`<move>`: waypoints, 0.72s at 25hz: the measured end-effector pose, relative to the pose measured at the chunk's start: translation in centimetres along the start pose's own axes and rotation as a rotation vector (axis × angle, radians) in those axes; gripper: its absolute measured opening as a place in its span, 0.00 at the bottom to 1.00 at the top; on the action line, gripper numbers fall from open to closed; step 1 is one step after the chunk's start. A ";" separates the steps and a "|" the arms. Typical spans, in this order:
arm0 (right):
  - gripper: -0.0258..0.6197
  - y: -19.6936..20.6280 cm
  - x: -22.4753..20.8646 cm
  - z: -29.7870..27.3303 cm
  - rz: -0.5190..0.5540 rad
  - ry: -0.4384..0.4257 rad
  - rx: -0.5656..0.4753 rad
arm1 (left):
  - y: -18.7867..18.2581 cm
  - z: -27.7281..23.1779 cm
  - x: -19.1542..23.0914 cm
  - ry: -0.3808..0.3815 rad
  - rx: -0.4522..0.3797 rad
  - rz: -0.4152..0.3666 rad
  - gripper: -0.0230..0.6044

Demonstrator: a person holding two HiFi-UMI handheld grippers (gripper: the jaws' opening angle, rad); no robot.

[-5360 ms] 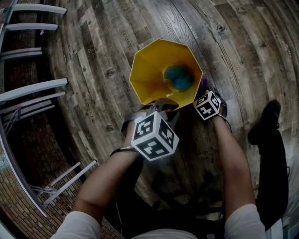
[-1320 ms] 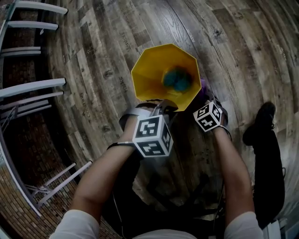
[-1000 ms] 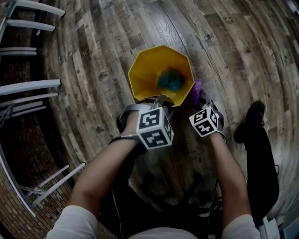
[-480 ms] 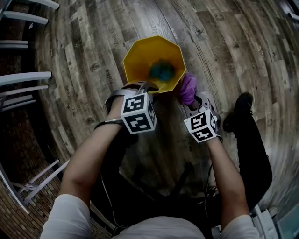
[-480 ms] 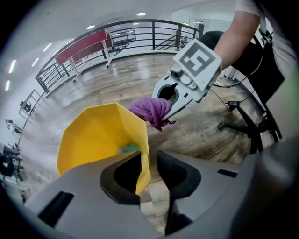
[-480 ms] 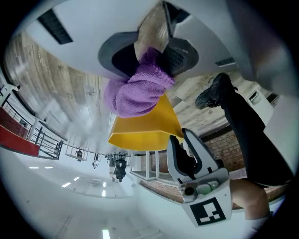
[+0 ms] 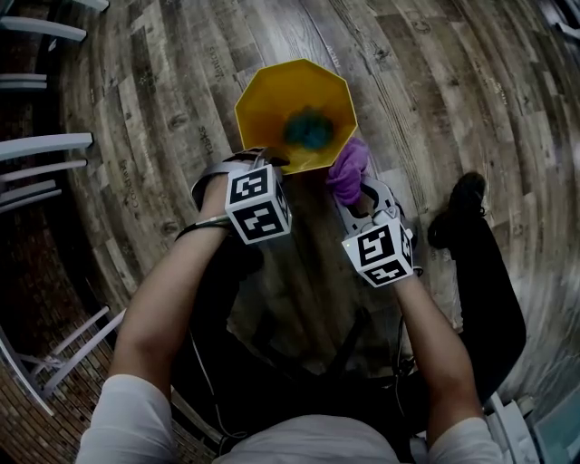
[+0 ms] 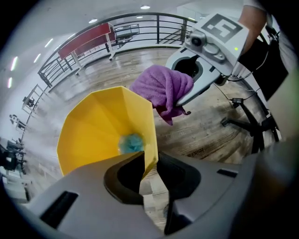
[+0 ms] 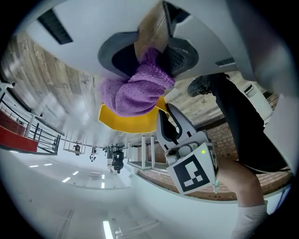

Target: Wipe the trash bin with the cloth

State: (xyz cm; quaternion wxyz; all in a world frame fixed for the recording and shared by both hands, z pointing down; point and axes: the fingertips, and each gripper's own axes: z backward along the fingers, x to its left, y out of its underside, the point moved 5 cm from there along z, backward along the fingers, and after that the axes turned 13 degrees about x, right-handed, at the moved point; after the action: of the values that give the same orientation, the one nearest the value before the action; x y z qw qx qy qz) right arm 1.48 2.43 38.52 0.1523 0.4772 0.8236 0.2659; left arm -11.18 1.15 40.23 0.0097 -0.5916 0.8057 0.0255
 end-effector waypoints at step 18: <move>0.21 0.7 -0.5 -5.1 0.023 -0.080 0.025 | -1.4 0.0 -1.4 0.059 -0.094 -0.111 0.08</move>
State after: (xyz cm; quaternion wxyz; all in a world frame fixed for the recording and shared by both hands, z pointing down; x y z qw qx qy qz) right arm -0.30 0.81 43.06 0.1763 0.4988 0.8145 0.2381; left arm -9.46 2.11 40.23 -0.0406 -0.6357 0.7695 0.0454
